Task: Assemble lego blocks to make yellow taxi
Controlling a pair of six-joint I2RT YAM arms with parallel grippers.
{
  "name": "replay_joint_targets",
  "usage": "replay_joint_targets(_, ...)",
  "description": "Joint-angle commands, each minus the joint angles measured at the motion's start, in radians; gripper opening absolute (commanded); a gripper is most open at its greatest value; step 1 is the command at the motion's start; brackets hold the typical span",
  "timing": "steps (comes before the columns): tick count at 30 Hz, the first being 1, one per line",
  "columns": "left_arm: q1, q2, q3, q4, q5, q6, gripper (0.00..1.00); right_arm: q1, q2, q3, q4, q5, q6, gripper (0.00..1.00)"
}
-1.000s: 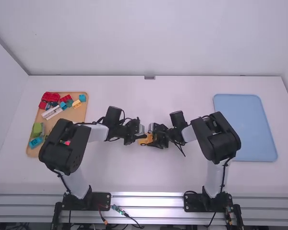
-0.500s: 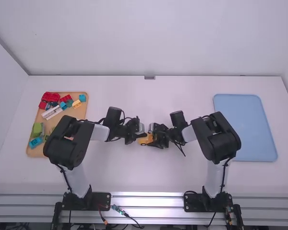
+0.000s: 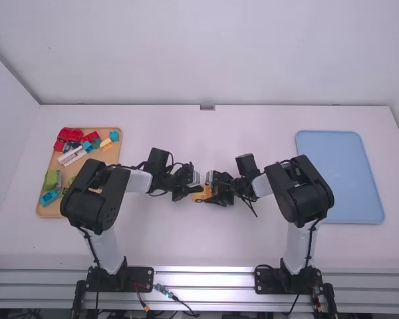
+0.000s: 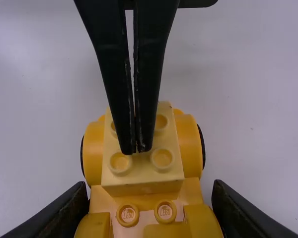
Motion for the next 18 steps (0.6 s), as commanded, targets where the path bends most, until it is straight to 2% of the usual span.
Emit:
replay_joint_targets(1,-0.006,0.063,-0.083,0.000,-0.285,-0.065,0.02,0.002,0.015,-0.007,-0.012,0.034,0.024,0.56)
replay_joint_targets(3,-0.006,0.062,-0.101,0.053,-0.278,-0.085,0.02,0.002,0.015,-0.007,-0.012,0.035,0.024,0.56)
replay_joint_targets(8,-0.001,0.035,-0.105,0.135,-0.127,-0.085,0.02,0.002,0.015,-0.007,-0.013,0.035,0.024,0.56)
replay_joint_targets(17,0.058,-0.181,-0.032,0.130,0.079,-0.170,0.02,0.002,0.015,-0.007,-0.013,0.035,0.024,0.57)
replay_joint_targets(18,0.073,-0.215,-0.028,0.131,0.082,-0.185,0.07,0.002,0.015,-0.007,-0.013,0.035,0.024,0.57)
